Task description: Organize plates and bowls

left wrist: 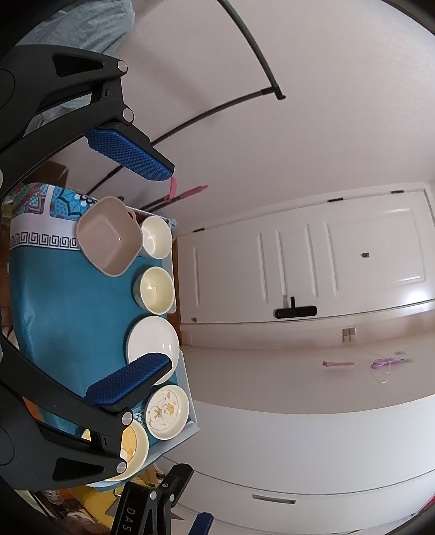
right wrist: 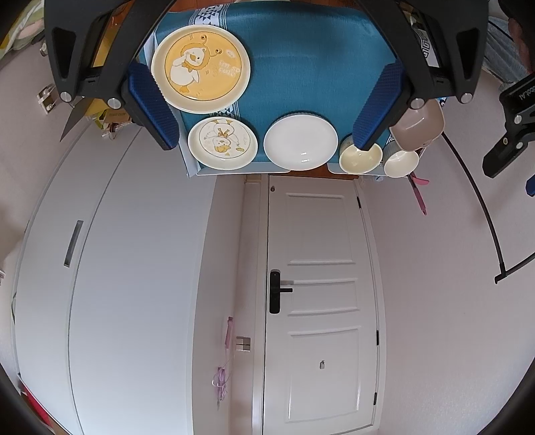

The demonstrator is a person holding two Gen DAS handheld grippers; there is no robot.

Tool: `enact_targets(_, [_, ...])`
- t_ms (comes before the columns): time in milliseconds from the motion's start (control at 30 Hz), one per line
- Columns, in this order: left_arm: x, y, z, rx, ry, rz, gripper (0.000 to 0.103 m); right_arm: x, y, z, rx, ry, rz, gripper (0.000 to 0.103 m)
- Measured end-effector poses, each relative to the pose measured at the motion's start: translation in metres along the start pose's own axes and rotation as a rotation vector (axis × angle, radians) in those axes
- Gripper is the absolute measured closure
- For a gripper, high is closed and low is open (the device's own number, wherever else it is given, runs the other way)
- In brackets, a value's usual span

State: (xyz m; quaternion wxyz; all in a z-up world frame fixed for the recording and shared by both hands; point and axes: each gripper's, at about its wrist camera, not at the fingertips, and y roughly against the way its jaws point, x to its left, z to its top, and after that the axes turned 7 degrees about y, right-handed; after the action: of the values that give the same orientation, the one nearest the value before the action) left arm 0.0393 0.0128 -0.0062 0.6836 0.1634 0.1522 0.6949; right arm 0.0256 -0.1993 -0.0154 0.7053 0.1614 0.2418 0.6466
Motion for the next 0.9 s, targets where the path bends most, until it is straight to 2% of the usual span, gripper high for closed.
enact_targets(200, [-0.003,-0.017,0.006,0.033,-0.026,-0.058,0.0,0.002,-0.006,0.001,-0.007,0.001,0.002,0.0])
enact_targets(367, [-0.021,-0.049,0.005,0.11,-0.086,-0.208,0.0,-0.009,-0.016,-0.016,0.027,-0.054,-0.004,0.0])
enact_targets(467, [-0.041,-0.076,-0.003,0.185,-0.133,-0.307,0.0,-0.023,-0.026,-0.036,0.065,-0.117,-0.006,0.0])
enact_targets(600, [-0.082,-0.118,-0.029,0.308,-0.196,-0.449,0.0,-0.044,-0.042,-0.07,0.137,-0.214,-0.03,0.0])
enact_targets(767, [-0.139,-0.159,-0.067,0.483,-0.255,-0.565,0.001,-0.085,-0.06,-0.121,0.238,-0.354,-0.033,0.013])
enact_targets(867, [-0.173,-0.186,-0.095,0.578,-0.308,-0.6,0.005,-0.115,-0.073,-0.15,0.293,-0.42,-0.024,0.02])
enact_targets(900, [-0.184,-0.194,-0.104,0.611,-0.317,-0.61,0.007,-0.127,-0.08,-0.16,0.311,-0.439,-0.019,0.025])
